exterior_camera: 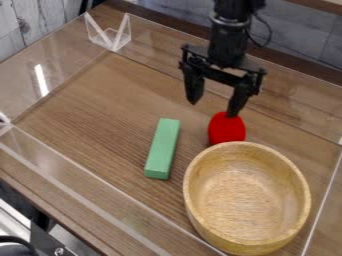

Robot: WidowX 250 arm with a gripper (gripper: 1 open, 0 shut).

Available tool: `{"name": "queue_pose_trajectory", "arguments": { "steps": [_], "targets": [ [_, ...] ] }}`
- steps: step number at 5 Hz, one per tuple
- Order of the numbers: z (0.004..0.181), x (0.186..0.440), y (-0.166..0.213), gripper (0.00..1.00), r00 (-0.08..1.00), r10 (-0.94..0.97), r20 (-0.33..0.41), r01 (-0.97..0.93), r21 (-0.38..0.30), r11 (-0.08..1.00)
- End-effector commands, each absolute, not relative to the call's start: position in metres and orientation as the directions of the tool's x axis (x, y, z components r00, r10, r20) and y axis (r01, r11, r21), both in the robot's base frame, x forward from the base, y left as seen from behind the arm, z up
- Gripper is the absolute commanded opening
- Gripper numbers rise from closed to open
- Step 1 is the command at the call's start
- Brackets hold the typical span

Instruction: Move the red fruit to the left

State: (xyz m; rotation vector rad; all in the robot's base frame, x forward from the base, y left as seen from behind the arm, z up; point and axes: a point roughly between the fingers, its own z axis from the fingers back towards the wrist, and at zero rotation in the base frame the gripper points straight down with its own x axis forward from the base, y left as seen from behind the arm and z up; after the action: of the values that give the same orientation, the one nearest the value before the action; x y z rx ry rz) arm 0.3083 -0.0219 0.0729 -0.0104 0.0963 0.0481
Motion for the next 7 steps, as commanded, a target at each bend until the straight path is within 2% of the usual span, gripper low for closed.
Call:
{"name": "queue_pose_trajectory", "arguments": {
  "steps": [1, 2, 4, 5, 7],
  "targets": [
    [0.073, 0.315, -0.028, 1.00, 0.998, 0.036, -0.047, -0.036, -0.011, 0.999],
    [0.061, 0.317, -0.032, 1.00, 0.999, 0.021, -0.044, -0.022, -0.013, 1.000],
    [0.049, 0.330, -0.052, 1.00, 0.999, -0.011, -0.031, 0.010, -0.009, 1.000],
    [0.048, 0.325, -0.047, 0.00, 1.000, -0.015, -0.028, 0.014, -0.011, 1.000],
    [0.048, 0.311, -0.030, 0.00, 1.000, 0.010, -0.017, -0.011, -0.016, 1.000]
  ]
}}
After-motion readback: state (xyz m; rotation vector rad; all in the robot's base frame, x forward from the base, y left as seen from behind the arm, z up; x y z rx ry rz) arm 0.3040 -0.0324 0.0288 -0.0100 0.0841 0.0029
